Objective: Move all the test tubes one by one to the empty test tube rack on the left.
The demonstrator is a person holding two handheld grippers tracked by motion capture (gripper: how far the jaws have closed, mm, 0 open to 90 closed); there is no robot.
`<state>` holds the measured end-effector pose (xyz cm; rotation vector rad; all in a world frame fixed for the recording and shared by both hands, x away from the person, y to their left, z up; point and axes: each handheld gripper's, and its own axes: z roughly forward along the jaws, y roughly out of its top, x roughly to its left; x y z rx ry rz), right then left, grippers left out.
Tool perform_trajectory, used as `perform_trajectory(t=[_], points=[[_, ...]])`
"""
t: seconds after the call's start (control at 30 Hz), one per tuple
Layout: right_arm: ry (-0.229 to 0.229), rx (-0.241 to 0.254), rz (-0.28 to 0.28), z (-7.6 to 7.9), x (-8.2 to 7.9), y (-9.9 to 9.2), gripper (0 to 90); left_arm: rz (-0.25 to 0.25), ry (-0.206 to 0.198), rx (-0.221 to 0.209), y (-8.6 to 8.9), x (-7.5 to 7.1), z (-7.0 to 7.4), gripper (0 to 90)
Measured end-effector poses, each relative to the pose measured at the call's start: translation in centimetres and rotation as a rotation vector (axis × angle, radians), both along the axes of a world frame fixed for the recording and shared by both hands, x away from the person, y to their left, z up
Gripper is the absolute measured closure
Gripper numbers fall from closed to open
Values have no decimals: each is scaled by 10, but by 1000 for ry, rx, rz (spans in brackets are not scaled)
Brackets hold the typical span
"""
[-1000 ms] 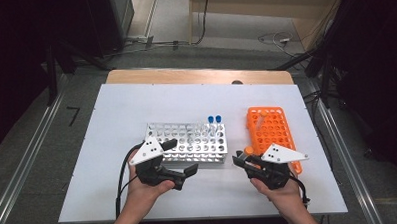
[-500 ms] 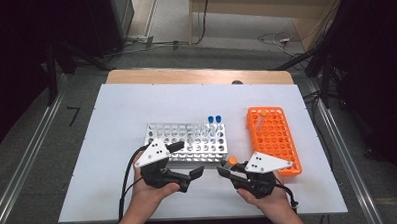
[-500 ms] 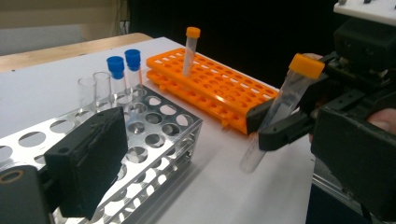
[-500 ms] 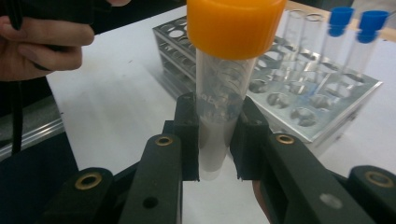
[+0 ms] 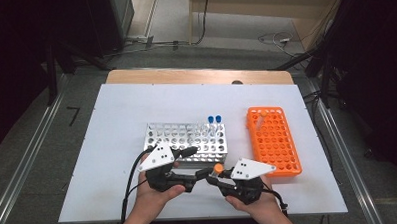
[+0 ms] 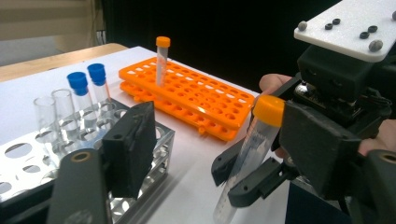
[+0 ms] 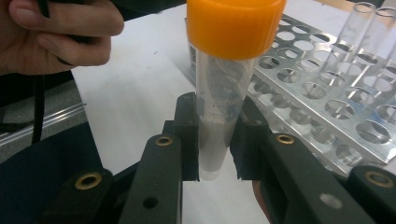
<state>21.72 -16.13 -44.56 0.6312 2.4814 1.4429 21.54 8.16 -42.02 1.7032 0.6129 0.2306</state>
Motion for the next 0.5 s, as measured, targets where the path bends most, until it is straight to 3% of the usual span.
perform_trajectory(t=[0.27, 0.5], points=[[-7, 4, 19, 2, -3, 3, 723, -25, 0, 9, -3, 0, -1, 425], [-1, 10, 10, 3, -1, 2, 723, -76, 3, 2, -4, 0, -1, 466]])
